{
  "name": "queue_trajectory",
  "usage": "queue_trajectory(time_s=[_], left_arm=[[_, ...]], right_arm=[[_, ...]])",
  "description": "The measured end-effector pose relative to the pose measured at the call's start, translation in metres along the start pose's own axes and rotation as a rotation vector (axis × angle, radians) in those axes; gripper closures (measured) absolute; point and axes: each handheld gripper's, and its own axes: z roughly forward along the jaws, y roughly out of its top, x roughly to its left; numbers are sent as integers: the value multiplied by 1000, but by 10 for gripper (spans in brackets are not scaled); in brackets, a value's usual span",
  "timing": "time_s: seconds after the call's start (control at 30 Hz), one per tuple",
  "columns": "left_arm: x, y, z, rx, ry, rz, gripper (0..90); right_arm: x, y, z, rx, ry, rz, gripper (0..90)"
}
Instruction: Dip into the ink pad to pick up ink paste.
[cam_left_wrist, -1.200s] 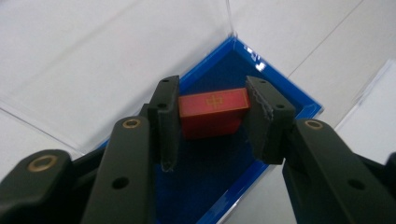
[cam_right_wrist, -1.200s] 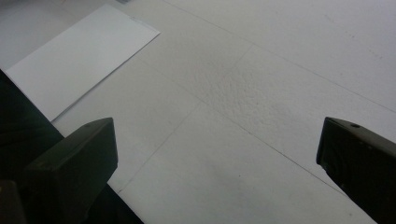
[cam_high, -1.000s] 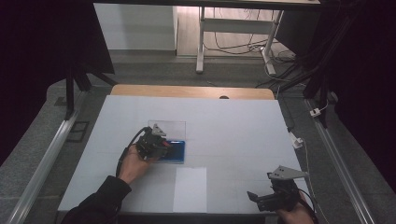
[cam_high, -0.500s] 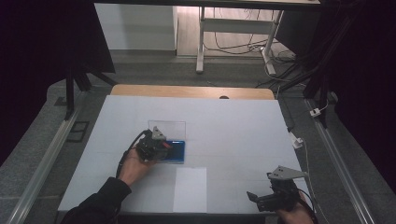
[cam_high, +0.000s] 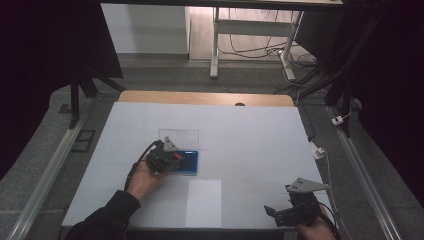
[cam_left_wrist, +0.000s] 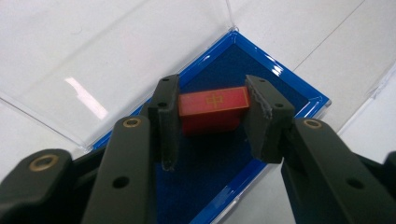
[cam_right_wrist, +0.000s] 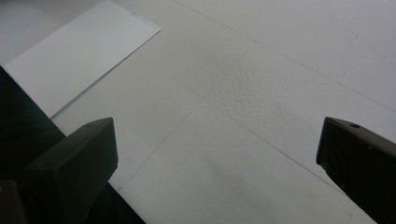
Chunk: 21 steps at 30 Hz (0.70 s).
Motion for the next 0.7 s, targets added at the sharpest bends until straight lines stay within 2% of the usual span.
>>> queue_trajectory(time_s=[0.03,0.1,0.37,0.47,0.63,0.7], left_arm=[[4,-1,0,-6,-23,-21,592],[5,-1,0,-10,-32,-29,592],[9,2,-1,-4,-51,-32,587],[11,4,-8,-22,-51,-25,586],[16,5,-22,-68,-66,-48,586],[19,4,-26,-72,-75,-55,586]], right_arm=[[0,0,0,0,-1,0,0],[0,0,0,-2,-1,0,0],[-1,0,-1,-4,2,0,0],[-1,0,-1,-7,3,4,0],[-1,0,-1,-6,3,0,0],[-1,0,-1,-5,3,0,0]])
